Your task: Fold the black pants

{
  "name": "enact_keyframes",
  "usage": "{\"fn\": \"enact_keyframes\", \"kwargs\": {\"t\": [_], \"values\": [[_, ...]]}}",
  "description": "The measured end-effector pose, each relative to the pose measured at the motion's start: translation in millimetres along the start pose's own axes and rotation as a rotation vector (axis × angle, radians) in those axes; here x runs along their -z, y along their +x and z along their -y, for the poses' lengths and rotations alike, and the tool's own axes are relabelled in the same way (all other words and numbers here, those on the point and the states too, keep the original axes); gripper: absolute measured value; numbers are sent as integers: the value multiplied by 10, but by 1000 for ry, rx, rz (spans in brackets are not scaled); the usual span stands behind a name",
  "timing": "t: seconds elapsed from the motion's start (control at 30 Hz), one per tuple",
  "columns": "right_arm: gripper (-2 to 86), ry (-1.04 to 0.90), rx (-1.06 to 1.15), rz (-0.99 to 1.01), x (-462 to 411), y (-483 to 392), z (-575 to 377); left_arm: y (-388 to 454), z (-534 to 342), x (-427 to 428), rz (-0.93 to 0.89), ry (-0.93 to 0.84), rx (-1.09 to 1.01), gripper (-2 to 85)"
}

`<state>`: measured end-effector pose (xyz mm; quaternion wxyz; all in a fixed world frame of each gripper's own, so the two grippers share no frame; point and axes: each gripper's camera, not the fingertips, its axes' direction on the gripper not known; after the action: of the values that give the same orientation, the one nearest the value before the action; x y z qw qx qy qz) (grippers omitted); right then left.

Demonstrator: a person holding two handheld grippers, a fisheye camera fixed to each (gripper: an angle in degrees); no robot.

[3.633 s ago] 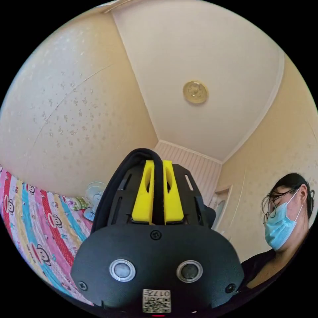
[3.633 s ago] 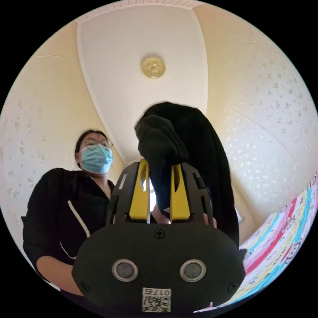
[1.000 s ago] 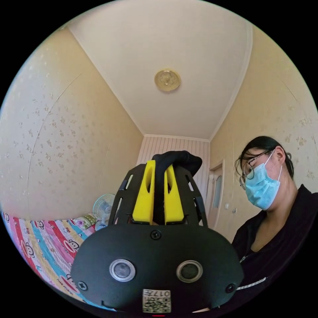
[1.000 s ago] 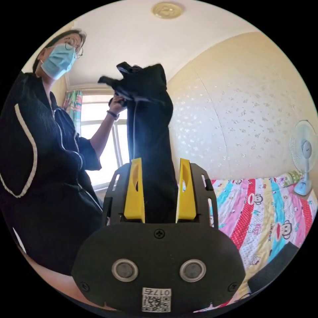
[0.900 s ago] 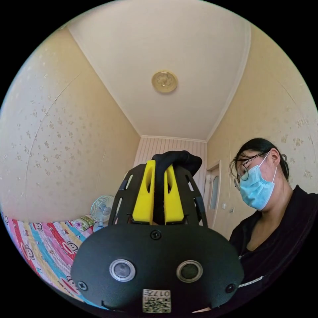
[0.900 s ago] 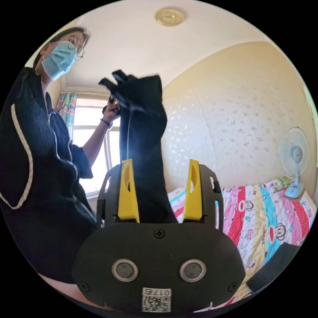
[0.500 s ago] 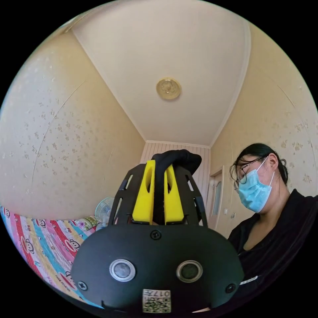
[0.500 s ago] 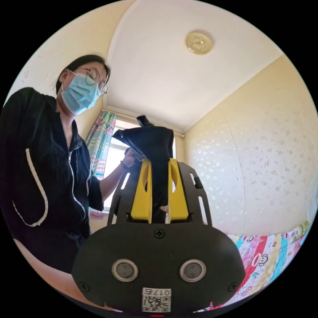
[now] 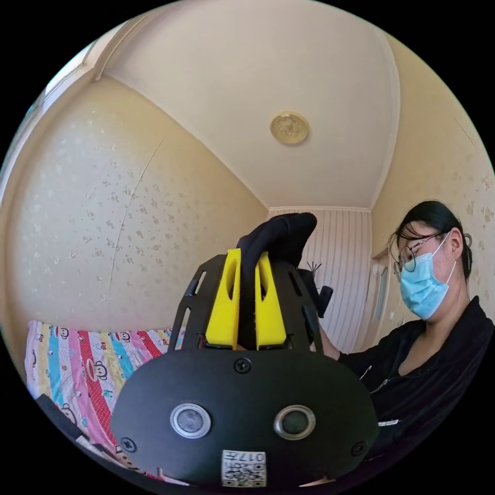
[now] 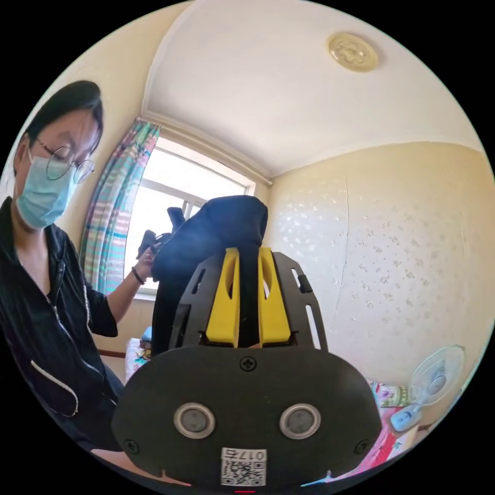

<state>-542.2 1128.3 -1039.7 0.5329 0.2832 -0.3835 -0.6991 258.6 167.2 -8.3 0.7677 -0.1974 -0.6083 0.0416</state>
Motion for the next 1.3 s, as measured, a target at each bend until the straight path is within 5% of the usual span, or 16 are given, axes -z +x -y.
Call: {"fn": "enact_keyframes", "kwargs": {"t": [0.33, 0.5, 0.67, 0.87, 1.0, 1.07, 1.17, 1.3], "values": [[67, -37, 84, -102, 146, -779, 870, 792, 415, 735, 88, 90, -59, 47], [66, 24, 187, -332, 297, -1472, 959, 1299, 502, 1084, 163, 183, -137, 47], [67, -17, 126, -351, -58, -1241, 1170, 1270, 902, 1120, 184, 195, -117, 48], [68, -217, -74, -278, -1384, 88, 1055, 223, 1353, 594, 281, 101, -8, 49], [76, -406, -177, -326, -2972, 1439, 265, -1363, 1289, -342, 450, -16, 45, 63], [80, -410, -183, -335, -3549, 1939, -360, -2129, 977, -745, 535, -55, 23, 79], [80, -473, -511, -427, -3982, 2617, -1593, -3154, 208, -1006, 760, -221, 109, 81], [72, -527, -634, -378, -3807, 2102, -3469, -3704, -1459, -188, 739, -326, 287, 81]]}}
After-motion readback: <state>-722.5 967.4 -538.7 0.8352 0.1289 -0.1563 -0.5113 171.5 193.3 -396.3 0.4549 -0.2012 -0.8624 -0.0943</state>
